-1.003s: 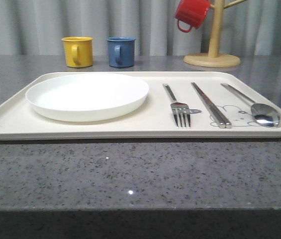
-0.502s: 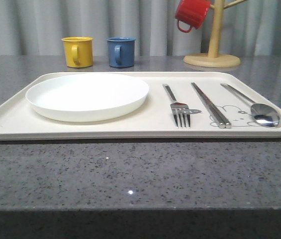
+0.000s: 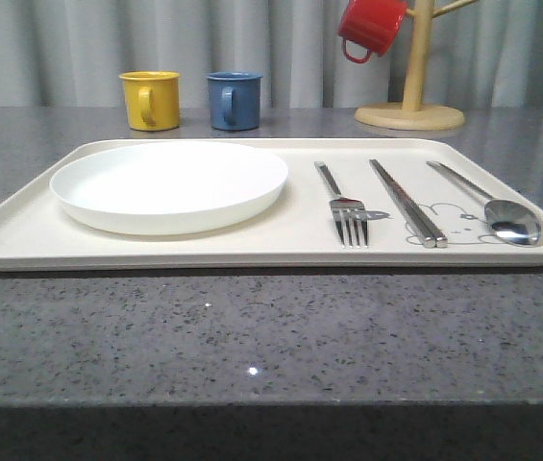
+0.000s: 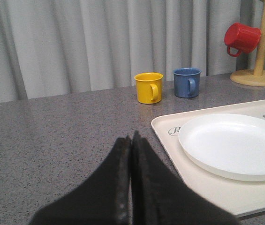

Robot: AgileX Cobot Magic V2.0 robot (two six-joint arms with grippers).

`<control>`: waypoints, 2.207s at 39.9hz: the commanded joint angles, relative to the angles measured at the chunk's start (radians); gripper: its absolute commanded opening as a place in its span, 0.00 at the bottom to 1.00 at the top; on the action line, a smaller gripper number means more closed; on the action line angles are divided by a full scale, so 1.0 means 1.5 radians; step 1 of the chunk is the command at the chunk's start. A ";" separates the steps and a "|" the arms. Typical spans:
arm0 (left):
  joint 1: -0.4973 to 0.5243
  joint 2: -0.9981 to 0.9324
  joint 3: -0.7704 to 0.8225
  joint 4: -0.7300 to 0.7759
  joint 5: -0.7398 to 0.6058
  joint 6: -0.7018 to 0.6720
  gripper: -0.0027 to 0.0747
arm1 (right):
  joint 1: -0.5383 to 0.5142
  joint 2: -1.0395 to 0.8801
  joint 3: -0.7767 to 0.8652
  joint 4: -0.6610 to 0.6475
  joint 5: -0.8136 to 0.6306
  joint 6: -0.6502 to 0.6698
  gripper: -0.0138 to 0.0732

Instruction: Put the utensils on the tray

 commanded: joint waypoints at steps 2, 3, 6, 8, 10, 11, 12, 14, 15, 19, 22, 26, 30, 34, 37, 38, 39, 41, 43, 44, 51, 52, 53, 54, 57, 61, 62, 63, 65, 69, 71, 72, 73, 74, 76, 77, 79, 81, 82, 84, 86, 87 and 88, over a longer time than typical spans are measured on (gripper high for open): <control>0.000 0.009 -0.016 -0.007 -0.053 -0.008 0.01 | 0.000 0.006 -0.016 -0.010 -0.056 -0.006 0.09; 0.000 0.009 -0.016 -0.007 -0.053 -0.008 0.01 | 0.000 0.006 -0.016 -0.010 -0.056 -0.006 0.09; 0.000 0.009 -0.016 -0.007 -0.053 -0.008 0.01 | 0.000 0.006 -0.016 -0.010 -0.056 -0.006 0.09; 0.000 0.009 -0.016 -0.007 -0.053 -0.008 0.01 | 0.000 0.006 -0.016 -0.010 -0.056 -0.006 0.09; 0.000 0.009 -0.016 -0.007 -0.053 -0.008 0.01 | 0.000 0.006 -0.016 -0.010 -0.056 -0.006 0.09; 0.000 0.009 -0.016 -0.007 -0.053 -0.008 0.01 | 0.000 0.006 -0.016 -0.010 -0.056 -0.006 0.09; 0.000 0.009 -0.016 -0.007 -0.053 -0.008 0.01 | 0.000 0.006 -0.016 -0.010 -0.056 -0.006 0.09; 0.000 0.009 -0.016 -0.007 -0.053 -0.008 0.01 | 0.000 0.006 -0.016 -0.010 -0.056 -0.006 0.09; 0.000 0.009 -0.016 -0.007 -0.053 -0.008 0.01 | 0.000 0.006 -0.016 -0.010 -0.056 -0.006 0.09; 0.000 0.009 -0.016 -0.007 -0.053 -0.008 0.01 | 0.000 0.006 -0.016 -0.010 -0.056 -0.006 0.09; 0.000 0.009 -0.016 -0.007 -0.053 -0.008 0.01 | 0.000 0.006 -0.016 -0.010 -0.056 -0.006 0.09; 0.000 0.009 -0.016 -0.007 -0.053 -0.008 0.01 | 0.000 0.006 -0.016 -0.010 -0.056 -0.006 0.09; 0.000 0.009 -0.016 -0.007 -0.053 -0.008 0.01 | 0.000 0.006 -0.016 -0.010 -0.056 -0.006 0.09; 0.001 0.009 -0.013 -0.006 -0.053 -0.008 0.01 | 0.000 0.006 -0.016 -0.010 -0.056 -0.006 0.09; 0.004 -0.002 -0.001 -0.004 -0.055 -0.008 0.01 | 0.000 0.006 -0.016 -0.010 -0.056 -0.006 0.09; 0.005 -0.009 0.005 -0.004 -0.055 -0.008 0.01 | 0.000 0.006 -0.016 -0.010 -0.056 -0.006 0.09; 0.008 -0.017 0.015 -0.004 -0.055 -0.008 0.01 | 0.000 0.006 -0.016 -0.010 -0.056 -0.006 0.09; 0.012 -0.034 0.036 -0.004 -0.056 -0.008 0.01 | 0.000 0.006 -0.016 -0.010 -0.056 -0.006 0.09; 0.017 -0.033 0.058 -0.004 -0.065 -0.008 0.01 | 0.000 0.007 -0.016 -0.010 -0.057 -0.006 0.09; 0.020 -0.030 0.074 -0.004 -0.073 -0.008 0.01 | 0.000 0.007 -0.016 -0.010 -0.057 -0.006 0.09; 0.027 -0.032 0.158 -0.004 -0.147 -0.008 0.01 | 0.000 0.007 -0.015 -0.010 -0.056 -0.006 0.09; 0.027 -0.032 0.168 -0.004 -0.164 -0.008 0.01 | 0.000 0.007 -0.015 -0.010 -0.055 -0.006 0.09; 0.027 -0.032 0.182 -0.004 -0.177 -0.008 0.01 | 0.000 0.007 -0.015 -0.010 -0.055 -0.006 0.09; 0.027 -0.032 0.191 -0.004 -0.195 -0.008 0.01 | 0.000 0.007 -0.015 -0.010 -0.055 -0.006 0.09; 0.027 -0.032 0.213 -0.009 -0.222 -0.008 0.01 | 0.000 0.007 -0.015 -0.010 -0.055 -0.006 0.09; 0.027 -0.032 0.211 -0.009 -0.241 -0.008 0.01 | 0.000 0.007 -0.015 -0.010 -0.054 -0.006 0.09; 0.027 -0.032 0.211 -0.009 -0.241 -0.008 0.01 | 0.000 0.007 -0.015 -0.010 -0.054 -0.006 0.09; 0.027 -0.032 0.211 -0.009 -0.241 -0.008 0.01 | 0.000 0.007 -0.015 -0.010 -0.054 -0.006 0.09; 0.027 -0.032 0.211 -0.009 -0.241 -0.008 0.01 | 0.000 0.007 -0.015 -0.010 -0.054 -0.006 0.09; 0.027 -0.031 0.211 -0.009 -0.241 -0.008 0.01 | 0.000 0.007 -0.015 -0.010 -0.055 -0.006 0.09; 0.027 -0.031 0.211 -0.009 -0.241 -0.008 0.01 | 0.000 0.007 -0.015 -0.010 -0.055 -0.006 0.09; 0.027 -0.031 0.211 -0.009 -0.241 -0.008 0.01 | 0.000 0.007 -0.015 -0.010 -0.055 -0.006 0.09; 0.027 -0.031 0.211 -0.009 -0.241 -0.008 0.01 | 0.000 0.007 -0.015 -0.010 -0.055 -0.006 0.09; 0.027 -0.031 0.211 -0.009 -0.241 -0.008 0.01 | 0.000 0.007 -0.015 -0.010 -0.055 -0.006 0.09; 0.027 -0.031 0.211 -0.009 -0.241 -0.008 0.01 | 0.000 0.007 -0.015 -0.010 -0.055 -0.006 0.09; 0.027 -0.031 0.211 -0.009 -0.241 -0.008 0.01 | 0.000 0.007 -0.015 -0.010 -0.055 -0.006 0.09; 0.027 -0.031 0.211 -0.009 -0.241 -0.008 0.01 | 0.000 0.007 -0.015 -0.010 -0.055 -0.006 0.09; 0.027 -0.031 0.211 -0.009 -0.241 -0.008 0.01 | 0.000 0.007 -0.015 -0.010 -0.055 -0.006 0.09; 0.027 -0.031 0.211 -0.009 -0.241 -0.008 0.01 | 0.000 0.007 -0.015 -0.010 -0.055 -0.006 0.09; 0.027 -0.031 0.211 -0.009 -0.241 -0.008 0.01 | 0.000 0.007 -0.015 -0.010 -0.055 -0.006 0.09; 0.027 -0.031 0.211 -0.009 -0.241 -0.008 0.01 | 0.000 0.007 -0.015 -0.010 -0.055 -0.006 0.09; 0.027 -0.031 0.211 -0.009 -0.241 -0.008 0.01 | 0.000 0.007 -0.015 -0.010 -0.055 -0.006 0.09; 0.027 -0.031 0.211 -0.009 -0.241 -0.008 0.01 | 0.000 0.007 -0.015 -0.010 -0.055 -0.006 0.09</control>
